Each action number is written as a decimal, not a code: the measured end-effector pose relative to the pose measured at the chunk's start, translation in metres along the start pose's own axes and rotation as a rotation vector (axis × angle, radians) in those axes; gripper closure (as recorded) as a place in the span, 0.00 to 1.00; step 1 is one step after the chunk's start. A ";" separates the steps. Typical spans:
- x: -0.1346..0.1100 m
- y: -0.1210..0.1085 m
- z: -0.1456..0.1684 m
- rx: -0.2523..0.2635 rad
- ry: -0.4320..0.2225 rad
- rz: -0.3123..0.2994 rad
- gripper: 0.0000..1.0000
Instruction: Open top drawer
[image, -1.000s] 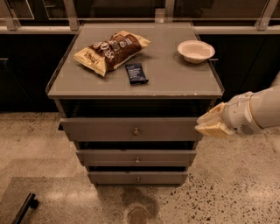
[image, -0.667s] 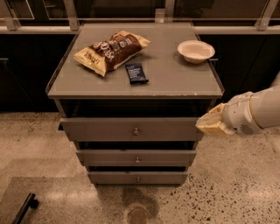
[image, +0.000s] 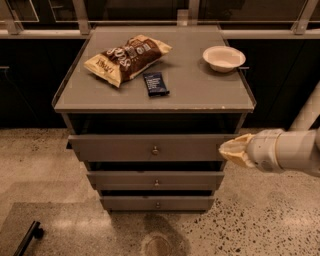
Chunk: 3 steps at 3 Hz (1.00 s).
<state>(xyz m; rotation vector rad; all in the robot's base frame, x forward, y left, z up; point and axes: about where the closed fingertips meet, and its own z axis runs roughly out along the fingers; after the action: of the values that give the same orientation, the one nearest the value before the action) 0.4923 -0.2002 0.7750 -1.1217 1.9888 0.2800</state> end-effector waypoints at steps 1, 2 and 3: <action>0.013 -0.020 0.029 0.066 -0.057 0.039 1.00; 0.017 -0.044 0.056 0.101 -0.105 0.056 1.00; 0.016 -0.096 0.103 0.127 -0.124 0.067 1.00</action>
Offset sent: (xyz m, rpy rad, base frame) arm 0.1022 -0.0140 -0.0580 0.1343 -0.1441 -0.1314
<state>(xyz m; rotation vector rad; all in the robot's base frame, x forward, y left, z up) 0.6203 -0.2094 0.7149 -0.9367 1.9094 0.2485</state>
